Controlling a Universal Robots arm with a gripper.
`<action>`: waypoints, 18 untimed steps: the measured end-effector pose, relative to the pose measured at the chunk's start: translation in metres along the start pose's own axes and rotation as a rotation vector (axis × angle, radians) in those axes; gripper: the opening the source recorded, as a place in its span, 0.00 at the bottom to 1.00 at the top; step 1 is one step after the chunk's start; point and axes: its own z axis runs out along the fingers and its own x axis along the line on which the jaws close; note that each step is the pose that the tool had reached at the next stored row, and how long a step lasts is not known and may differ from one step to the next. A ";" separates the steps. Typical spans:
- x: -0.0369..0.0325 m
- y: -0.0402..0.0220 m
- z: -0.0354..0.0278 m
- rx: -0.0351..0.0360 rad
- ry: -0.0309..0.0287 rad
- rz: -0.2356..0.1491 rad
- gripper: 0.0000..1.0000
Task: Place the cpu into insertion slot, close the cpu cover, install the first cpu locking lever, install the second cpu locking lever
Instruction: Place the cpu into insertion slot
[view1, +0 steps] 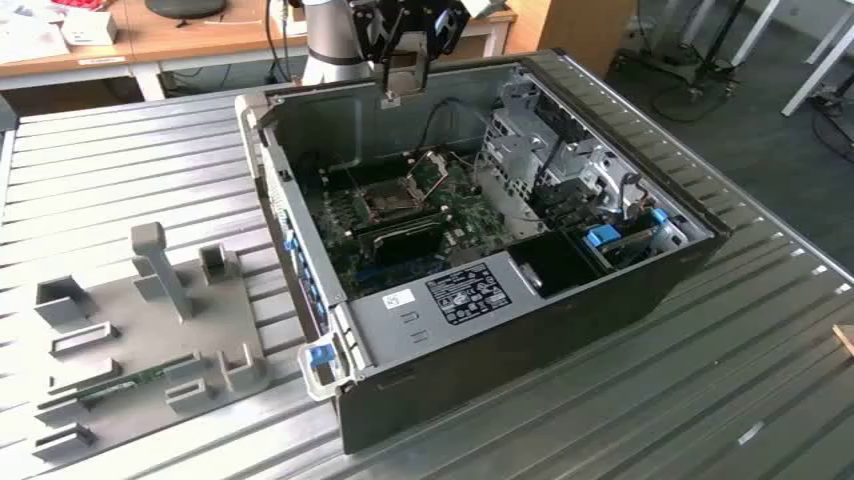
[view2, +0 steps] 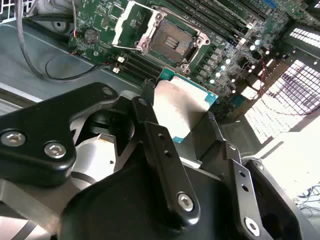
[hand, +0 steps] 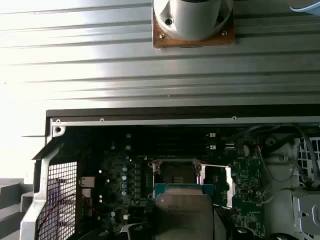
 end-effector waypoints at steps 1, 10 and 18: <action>0.0000 0.0000 0.0000 0.0000 0.0000 0.000 0.54; -0.0001 -0.0003 0.0029 0.0000 0.0000 0.000 0.54; -0.0002 -0.0007 0.0078 0.0001 0.0001 0.000 0.54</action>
